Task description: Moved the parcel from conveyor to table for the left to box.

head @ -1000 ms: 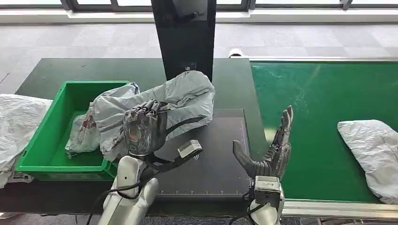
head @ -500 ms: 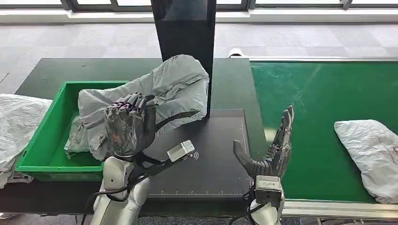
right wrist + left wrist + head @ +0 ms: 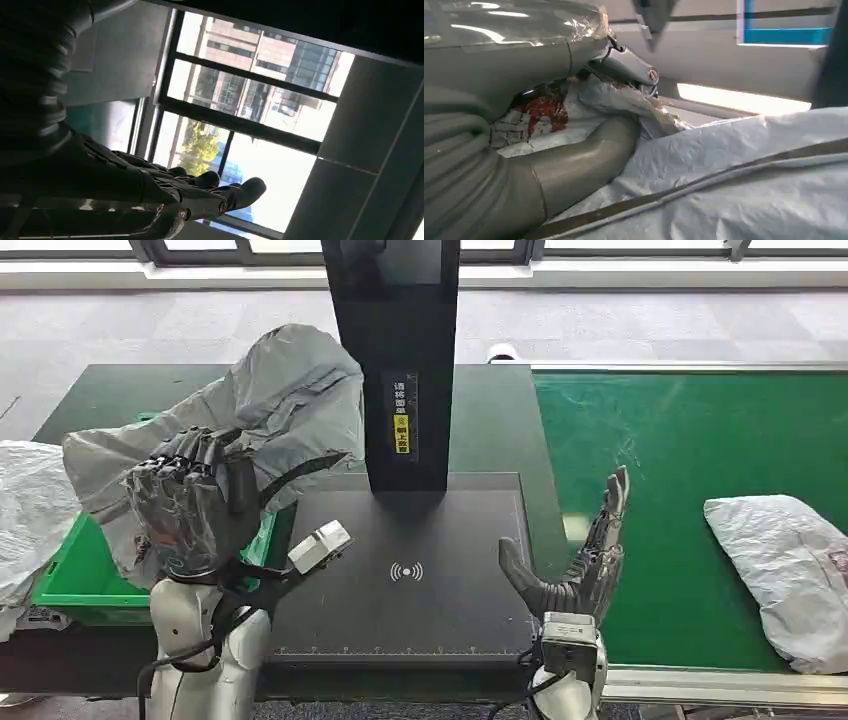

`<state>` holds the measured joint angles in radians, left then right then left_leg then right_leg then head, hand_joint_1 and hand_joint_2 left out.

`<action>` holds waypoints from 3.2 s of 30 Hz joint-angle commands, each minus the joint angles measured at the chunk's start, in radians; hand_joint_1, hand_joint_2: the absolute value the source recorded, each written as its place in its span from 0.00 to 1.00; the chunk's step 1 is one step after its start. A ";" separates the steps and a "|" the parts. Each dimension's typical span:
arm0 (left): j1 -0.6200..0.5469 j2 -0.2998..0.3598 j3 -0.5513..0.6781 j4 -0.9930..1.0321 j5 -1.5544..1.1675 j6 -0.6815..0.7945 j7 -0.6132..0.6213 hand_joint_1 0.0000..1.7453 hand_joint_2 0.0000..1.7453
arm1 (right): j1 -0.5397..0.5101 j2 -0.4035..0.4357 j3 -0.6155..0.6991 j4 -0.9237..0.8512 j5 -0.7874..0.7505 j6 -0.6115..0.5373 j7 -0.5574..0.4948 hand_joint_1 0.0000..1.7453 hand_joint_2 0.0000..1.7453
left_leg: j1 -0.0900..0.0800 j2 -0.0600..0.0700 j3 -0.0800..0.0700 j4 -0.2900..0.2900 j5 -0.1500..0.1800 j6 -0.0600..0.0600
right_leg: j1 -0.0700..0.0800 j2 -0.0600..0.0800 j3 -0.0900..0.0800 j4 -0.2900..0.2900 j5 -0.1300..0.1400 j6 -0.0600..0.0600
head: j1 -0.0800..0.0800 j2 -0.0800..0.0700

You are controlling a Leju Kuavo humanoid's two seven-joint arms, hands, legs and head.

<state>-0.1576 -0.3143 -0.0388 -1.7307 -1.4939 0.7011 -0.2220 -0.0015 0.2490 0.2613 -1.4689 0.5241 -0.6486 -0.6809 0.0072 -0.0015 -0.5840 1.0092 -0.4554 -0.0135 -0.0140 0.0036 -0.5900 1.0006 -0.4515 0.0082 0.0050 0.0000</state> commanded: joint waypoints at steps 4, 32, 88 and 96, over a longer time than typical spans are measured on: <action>-0.205 -0.012 0.430 0.313 -0.050 -0.003 -0.053 1.00 1.00 | -0.003 -0.024 -0.030 0.010 -0.048 -0.016 -0.017 0.00 1.00 | 0.000 0.001 0.003 -0.002 0.002 -0.001 | 0.000 0.001 0.003 -0.002 0.002 -0.001 | 0.001 0.000; -0.277 0.050 0.474 0.572 -0.041 -0.003 0.097 0.00 1.00 | 0.025 -0.009 -0.060 -0.022 -0.011 0.016 -0.017 0.00 1.00 | 0.000 0.000 0.002 -0.002 0.002 -0.001 | 0.000 -0.001 0.002 -0.001 0.001 -0.001 | 0.000 0.000; 0.116 -0.035 0.162 0.111 1.535 -0.726 -0.476 0.00 1.00 | -0.123 0.081 -0.894 0.109 1.001 -0.049 0.403 0.00 1.00 | -0.001 -0.004 0.000 -0.001 0.000 0.000 | -0.001 -0.004 0.003 -0.001 0.000 0.001 | 0.001 0.000; 0.132 -0.035 0.124 0.180 1.628 -0.937 -0.476 0.00 1.00 | -0.087 -0.223 -0.526 0.344 1.047 -0.049 0.999 0.00 1.00 | -0.001 -0.004 0.001 -0.002 0.000 0.001 | 0.000 -0.003 0.004 -0.003 0.001 0.001 | 0.000 0.000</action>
<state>-0.0908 -0.3208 0.1442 -1.6110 0.0267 -0.0354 -0.7023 -0.0606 0.2569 -0.4651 -1.3596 1.5644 -0.7004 0.0303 0.0068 -0.0070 -0.5861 1.0094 -0.4550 -0.0134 -0.0143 -0.0010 -0.5888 1.0001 -0.4515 0.0089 0.0053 0.0000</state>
